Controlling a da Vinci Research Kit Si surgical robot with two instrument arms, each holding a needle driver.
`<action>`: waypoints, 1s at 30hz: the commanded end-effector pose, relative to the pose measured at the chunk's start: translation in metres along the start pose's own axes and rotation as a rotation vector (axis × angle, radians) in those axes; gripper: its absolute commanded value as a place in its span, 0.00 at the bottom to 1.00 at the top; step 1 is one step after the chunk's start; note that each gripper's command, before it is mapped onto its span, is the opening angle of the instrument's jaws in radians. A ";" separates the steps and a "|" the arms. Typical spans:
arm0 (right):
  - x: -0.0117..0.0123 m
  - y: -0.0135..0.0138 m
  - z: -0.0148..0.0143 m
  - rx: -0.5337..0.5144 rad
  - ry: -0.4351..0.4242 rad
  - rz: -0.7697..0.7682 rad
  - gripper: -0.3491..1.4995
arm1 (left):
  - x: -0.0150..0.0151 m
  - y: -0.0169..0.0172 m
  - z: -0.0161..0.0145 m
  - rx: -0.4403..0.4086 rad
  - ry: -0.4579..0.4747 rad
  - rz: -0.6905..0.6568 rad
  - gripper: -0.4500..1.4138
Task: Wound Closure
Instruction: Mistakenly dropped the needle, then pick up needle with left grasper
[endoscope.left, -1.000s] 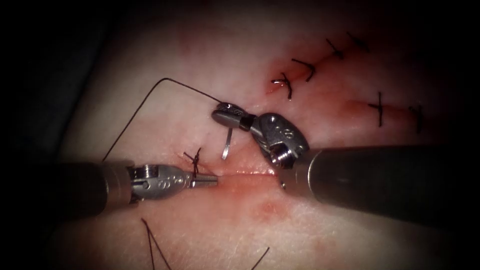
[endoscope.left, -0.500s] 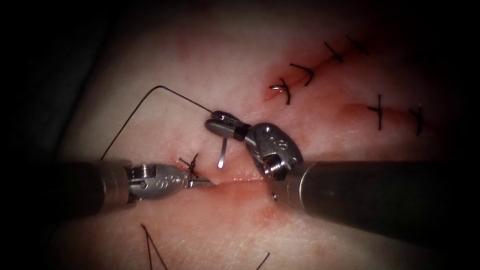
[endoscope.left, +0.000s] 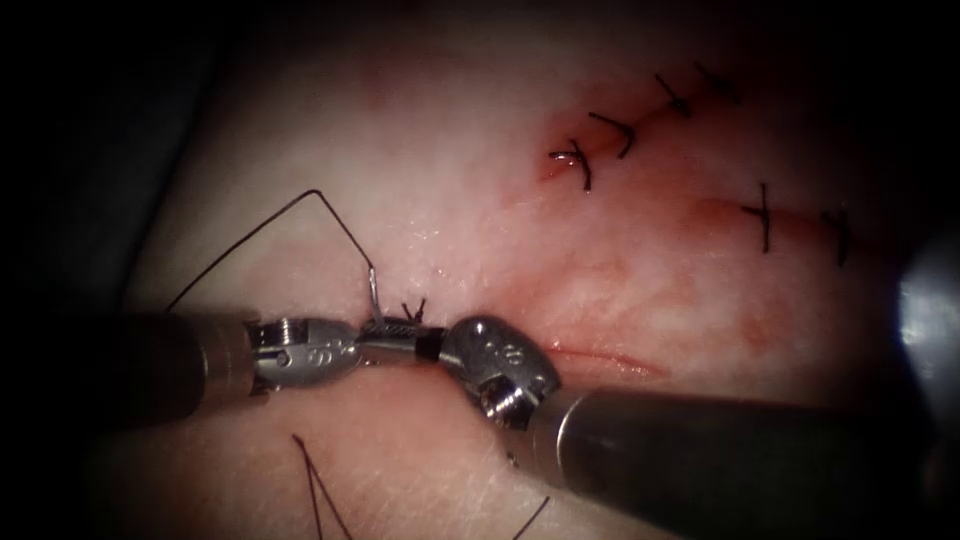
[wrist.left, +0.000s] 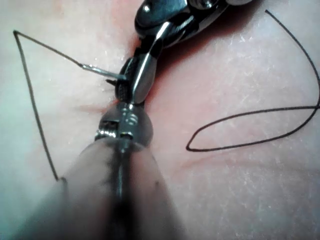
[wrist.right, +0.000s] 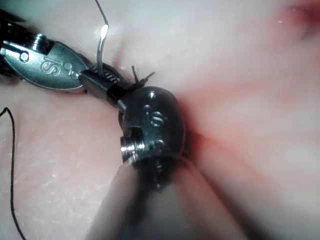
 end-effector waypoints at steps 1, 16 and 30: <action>-0.0006 0.0001 0.0005 -0.009 0.004 0.003 0.00 | -0.0002 0.0001 0.0008 -0.002 0.001 -0.001 0.00; 0.0038 0.0013 -0.0001 -0.023 0.208 -0.043 0.57 | -0.0003 0.0010 0.0008 0.006 -0.005 0.002 0.00; 0.0090 0.0006 -0.0050 -0.026 0.231 -0.259 0.91 | -0.0007 0.0019 -0.0007 0.006 0.000 0.006 0.00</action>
